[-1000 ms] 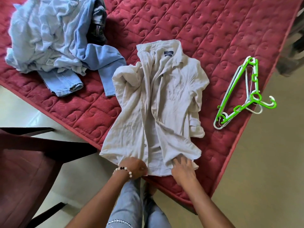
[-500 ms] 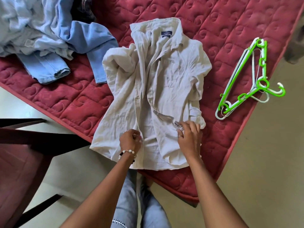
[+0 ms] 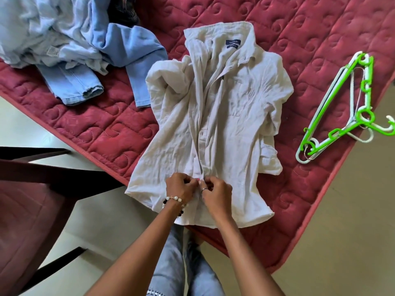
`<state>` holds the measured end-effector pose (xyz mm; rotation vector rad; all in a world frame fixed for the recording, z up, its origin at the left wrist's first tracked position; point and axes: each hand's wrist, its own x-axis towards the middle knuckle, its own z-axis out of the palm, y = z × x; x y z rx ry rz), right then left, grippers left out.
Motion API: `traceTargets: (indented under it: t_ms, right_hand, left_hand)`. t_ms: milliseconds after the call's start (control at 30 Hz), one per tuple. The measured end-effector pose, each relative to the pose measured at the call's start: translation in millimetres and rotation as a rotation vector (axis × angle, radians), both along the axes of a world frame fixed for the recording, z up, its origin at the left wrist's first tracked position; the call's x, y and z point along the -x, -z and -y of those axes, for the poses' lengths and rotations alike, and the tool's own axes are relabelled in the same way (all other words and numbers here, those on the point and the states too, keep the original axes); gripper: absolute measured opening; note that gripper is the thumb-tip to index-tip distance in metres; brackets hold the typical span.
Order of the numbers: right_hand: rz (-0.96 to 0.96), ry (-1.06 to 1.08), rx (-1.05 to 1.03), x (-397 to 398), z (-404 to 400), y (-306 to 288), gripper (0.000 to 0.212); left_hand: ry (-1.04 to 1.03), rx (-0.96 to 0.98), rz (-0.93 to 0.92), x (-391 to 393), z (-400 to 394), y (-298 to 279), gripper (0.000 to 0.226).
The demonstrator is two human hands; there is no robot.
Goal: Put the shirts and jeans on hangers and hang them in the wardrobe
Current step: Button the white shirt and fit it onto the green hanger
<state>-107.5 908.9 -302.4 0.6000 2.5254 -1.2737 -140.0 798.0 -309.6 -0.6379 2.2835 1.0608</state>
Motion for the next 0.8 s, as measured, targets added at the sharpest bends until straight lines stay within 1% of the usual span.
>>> traceTargets:
  t_ms: [100,167,267,367,533,667,733,800]
  right_hand:
    - [0.039,0.114,0.025,-7,8,7,0.009]
    - [0.04,0.145,0.03,-10,12,7,0.01]
    - [0.038,0.191,0.054,-12,14,6,0.01]
    - [0.087,0.292,0.155,-11,12,4,0.012]
    - [0.1,0.343,0.256,-12,8,5,0.017]
    - [0.189,0.348,0.406,-11,1,14,0.021]
    - [0.213,0.369,0.483,-9,-5,15,0.019]
    - [0.209,0.37,0.524,-5,-10,11,0.015]
  left_hand:
    - [-0.016,-0.126,0.02,-3,6,0,0.024]
    - [0.04,-0.159,0.017,-3,8,0,0.022]
    - [0.135,-0.16,0.007,-1,9,-1,0.02]
    - [0.241,-0.125,-0.003,3,10,0,0.02]
    - [0.361,-0.09,-0.006,10,10,-3,0.019]
    - [0.375,-0.073,0.014,13,12,-4,0.019]
    - [0.374,-0.082,0.019,12,10,-4,0.019]
    - [0.356,-0.088,0.026,12,10,-3,0.027]
